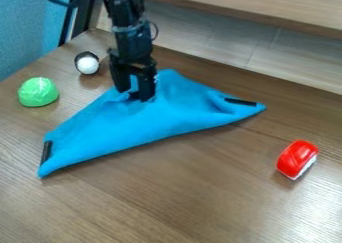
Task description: Fold the cloth from bottom right to top left to cover the green figure
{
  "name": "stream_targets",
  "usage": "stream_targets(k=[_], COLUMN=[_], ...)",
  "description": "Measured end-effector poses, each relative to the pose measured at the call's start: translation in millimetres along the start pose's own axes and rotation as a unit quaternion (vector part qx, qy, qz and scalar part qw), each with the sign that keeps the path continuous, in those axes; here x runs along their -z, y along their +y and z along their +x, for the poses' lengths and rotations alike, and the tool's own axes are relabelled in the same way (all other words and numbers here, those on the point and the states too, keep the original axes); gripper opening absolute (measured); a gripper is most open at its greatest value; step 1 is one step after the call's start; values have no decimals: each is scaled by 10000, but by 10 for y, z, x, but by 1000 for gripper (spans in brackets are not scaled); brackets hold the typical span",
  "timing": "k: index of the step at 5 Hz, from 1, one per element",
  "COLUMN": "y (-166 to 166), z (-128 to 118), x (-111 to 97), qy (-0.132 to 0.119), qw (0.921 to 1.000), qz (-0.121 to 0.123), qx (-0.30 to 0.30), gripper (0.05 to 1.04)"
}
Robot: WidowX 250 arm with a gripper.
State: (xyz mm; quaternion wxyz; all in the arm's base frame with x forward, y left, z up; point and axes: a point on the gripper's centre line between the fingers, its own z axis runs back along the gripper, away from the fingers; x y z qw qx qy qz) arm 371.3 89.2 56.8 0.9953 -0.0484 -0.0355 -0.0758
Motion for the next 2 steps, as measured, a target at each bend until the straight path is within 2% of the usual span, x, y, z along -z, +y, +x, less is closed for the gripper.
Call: stream_targets(k=[1, 2], y=[-165, -341], z=[76, 57], x=[-411, -692], qy=[-422, -523], qw=[9991, 9952], qz=[35, 45], qx=[-70, -832], gripper=[1001, 1001])
